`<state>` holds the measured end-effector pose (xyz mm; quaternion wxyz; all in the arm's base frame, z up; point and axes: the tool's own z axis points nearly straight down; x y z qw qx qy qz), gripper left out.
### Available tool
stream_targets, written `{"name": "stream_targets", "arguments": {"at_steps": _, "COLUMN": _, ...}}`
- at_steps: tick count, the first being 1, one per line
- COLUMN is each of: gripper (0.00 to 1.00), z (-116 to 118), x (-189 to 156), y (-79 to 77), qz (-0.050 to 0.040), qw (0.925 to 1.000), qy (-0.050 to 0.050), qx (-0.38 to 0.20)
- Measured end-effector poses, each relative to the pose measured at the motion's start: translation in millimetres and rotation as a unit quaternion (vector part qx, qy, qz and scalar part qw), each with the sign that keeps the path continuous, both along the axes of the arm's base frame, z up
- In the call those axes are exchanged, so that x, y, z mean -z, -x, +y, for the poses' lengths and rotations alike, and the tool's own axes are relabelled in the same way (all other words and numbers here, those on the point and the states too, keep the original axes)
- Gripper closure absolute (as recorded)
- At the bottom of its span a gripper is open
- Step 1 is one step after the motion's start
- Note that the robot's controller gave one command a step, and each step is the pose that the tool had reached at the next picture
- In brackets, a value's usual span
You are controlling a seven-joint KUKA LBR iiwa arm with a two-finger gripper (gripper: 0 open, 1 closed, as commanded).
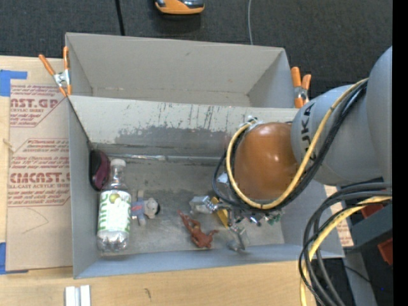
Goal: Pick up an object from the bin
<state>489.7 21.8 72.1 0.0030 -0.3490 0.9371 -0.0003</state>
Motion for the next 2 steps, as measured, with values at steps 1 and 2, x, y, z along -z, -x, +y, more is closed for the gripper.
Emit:
{"name": "stream_targets", "arguments": {"at_steps": 1, "gripper": 0.00, "z": 14, "x": 1, "y": 0.7, "qz": 0.0020, "qw": 0.9957, "qy": 0.000, "qx": -0.093}}
{"name": "stream_targets", "arguments": {"at_steps": 2, "gripper": 0.00, "z": 29, "x": 2, "y": -0.7, "qz": 0.0024, "qw": 0.9975, "qy": 0.000, "qx": -0.070}}
